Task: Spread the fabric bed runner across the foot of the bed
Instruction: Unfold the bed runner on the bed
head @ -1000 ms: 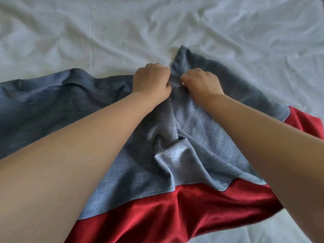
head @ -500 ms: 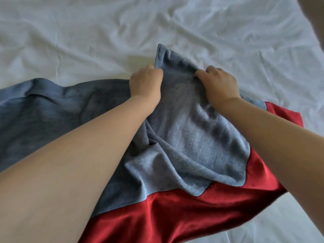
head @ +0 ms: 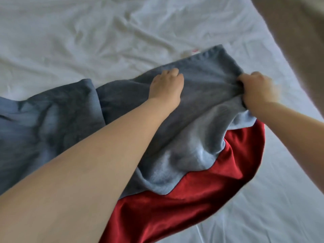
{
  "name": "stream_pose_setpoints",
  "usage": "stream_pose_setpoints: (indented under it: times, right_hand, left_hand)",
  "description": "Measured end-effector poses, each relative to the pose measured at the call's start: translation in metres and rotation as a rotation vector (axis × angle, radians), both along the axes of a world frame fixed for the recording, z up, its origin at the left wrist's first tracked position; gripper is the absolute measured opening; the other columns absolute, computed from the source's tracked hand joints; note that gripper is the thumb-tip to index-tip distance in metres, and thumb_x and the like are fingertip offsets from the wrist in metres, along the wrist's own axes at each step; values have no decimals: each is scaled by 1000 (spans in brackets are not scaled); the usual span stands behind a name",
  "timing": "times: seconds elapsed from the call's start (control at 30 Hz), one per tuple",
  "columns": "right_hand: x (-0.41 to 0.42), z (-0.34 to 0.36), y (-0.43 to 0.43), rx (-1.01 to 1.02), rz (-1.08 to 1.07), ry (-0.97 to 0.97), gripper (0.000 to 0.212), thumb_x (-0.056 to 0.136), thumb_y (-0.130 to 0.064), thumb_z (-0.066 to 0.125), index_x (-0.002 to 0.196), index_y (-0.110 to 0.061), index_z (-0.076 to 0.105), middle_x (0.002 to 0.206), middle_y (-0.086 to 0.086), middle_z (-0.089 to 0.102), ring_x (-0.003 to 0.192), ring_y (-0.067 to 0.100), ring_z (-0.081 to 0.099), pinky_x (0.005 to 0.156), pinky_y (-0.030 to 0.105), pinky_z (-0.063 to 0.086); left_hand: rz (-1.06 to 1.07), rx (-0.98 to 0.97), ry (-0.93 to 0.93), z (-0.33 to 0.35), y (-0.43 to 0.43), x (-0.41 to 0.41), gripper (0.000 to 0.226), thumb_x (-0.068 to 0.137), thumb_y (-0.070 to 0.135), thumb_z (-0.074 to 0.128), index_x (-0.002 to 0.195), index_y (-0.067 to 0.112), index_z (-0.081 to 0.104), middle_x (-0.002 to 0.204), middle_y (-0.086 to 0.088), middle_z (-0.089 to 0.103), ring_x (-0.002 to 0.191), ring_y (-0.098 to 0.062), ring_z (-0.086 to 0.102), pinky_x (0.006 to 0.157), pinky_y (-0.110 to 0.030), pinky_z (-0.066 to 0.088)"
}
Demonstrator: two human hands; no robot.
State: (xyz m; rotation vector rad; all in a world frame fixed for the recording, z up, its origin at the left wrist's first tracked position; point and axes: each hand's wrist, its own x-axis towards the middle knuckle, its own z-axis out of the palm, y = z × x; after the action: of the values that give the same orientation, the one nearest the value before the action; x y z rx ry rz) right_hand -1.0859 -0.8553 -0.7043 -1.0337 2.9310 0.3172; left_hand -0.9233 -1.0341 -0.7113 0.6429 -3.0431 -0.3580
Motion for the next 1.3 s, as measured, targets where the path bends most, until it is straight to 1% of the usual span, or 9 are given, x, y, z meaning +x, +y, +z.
stream_pose_setpoints:
  times: [0.07,0.13,0.23,0.33,0.43,0.53,0.77,1.03,1.3]
  right_hand:
    - [-3,4,11,27,-28,-24,33,83,-1,51,113,-12,59,105,23,53,94,45,56,76,49,50]
    - [0,10,11,36,-11,-17,34,81,-2,54,112,-14,59,104,20,54,94,43,56,74,47,50]
    - [12,21,0,-115,31,-13,31,83,-8,54,113,-13,60,109,18,55,101,40,53,76,45,47]
    - [36,36,-22,-315,138,-111,33,89,-21,52,122,-17,59,123,11,56,111,34,51,83,44,45]
    - [71,52,-46,-377,299,-141,37,91,-34,49,125,-19,57,126,8,57,113,31,53,83,42,45]
    - [110,63,-59,-377,366,-174,40,91,-40,47,125,-21,56,126,5,58,114,28,53,84,43,46]
    - [181,70,-39,-254,493,-214,39,92,-42,46,121,-18,57,116,5,60,108,27,55,85,38,43]
    - [265,83,39,-164,474,-234,34,89,-42,48,110,-19,61,103,4,62,97,28,58,75,35,44]
    - [354,72,104,-61,497,-298,32,88,-37,52,115,-22,58,105,2,60,99,26,57,74,36,46]
  left_hand:
    - [-12,15,2,-1,5,0,21,79,-5,54,82,11,41,107,-9,52,98,-29,51,69,-33,33]
    - [-13,20,-8,0,7,2,12,82,1,53,92,7,50,112,-8,53,102,-29,51,74,-36,38]
    - [6,12,-9,7,7,8,32,87,17,54,118,10,56,121,-8,55,108,-29,53,87,-39,43]
    - [54,2,111,22,10,20,36,86,35,55,114,12,58,112,-6,61,101,-28,57,76,-37,43]
    - [96,-19,163,35,13,40,41,85,43,54,112,12,59,109,-7,63,98,-28,58,71,-34,40]
    - [162,-18,157,48,21,69,44,86,44,52,115,12,58,113,-9,63,101,-29,58,78,-38,45]
    - [267,-24,138,66,53,156,39,84,41,54,109,12,60,103,-9,64,94,-29,59,75,-39,47]
    - [286,37,129,74,125,256,29,81,36,54,97,14,62,91,-5,64,86,-27,59,70,-38,46]
    - [289,58,49,75,191,333,24,83,33,52,98,16,60,93,-3,62,87,-28,57,69,-37,42]
